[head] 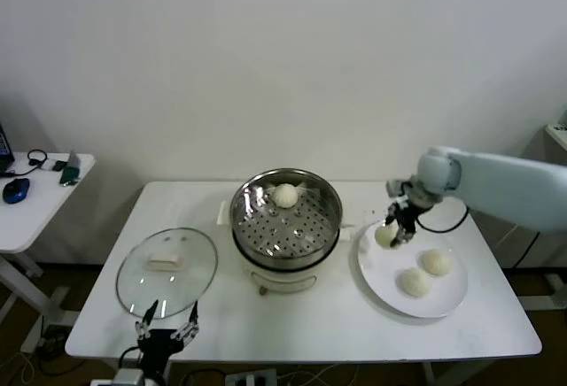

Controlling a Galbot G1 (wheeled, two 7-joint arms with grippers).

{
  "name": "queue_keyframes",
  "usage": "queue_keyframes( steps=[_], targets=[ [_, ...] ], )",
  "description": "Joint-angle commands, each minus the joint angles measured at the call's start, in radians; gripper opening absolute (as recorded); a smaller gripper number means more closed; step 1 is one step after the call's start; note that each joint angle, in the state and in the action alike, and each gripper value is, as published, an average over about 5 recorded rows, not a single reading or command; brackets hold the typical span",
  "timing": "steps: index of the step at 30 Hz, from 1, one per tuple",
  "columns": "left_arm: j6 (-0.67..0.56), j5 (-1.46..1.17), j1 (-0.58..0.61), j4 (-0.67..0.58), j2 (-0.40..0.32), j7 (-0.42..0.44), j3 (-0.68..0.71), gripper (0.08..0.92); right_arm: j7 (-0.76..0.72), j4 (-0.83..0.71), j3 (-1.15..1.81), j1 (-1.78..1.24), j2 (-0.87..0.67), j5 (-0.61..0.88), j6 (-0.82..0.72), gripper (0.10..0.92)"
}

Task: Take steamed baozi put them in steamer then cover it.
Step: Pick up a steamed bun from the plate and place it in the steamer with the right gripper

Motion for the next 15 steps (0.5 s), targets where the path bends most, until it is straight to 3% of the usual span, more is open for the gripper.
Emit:
queue_keyframes(
  steps=[1, 7, 15],
  targets=[
    [0.0, 0.0, 0.003, -0.005, 0.004, 0.0, 0.002, 0.823, -0.11, 0.126, -0.132, 0.498, 0.064, 0.239, 0.03, 0.585],
    [0.001, -0.001, 0.0, -0.014, 0.005, 0.0, 0.006, 0.823, -0.046, 0.184, 0.047, 0.456, 0.228, 0.363, -0.042, 0.592],
    [0.009, -0.002, -0.007, -0.028, 0.004, 0.003, 0.008, 0.823, 0.069, 0.111, 0.092, 0.216, 0.488, 0.306, -0.099, 0.595]
  ],
)
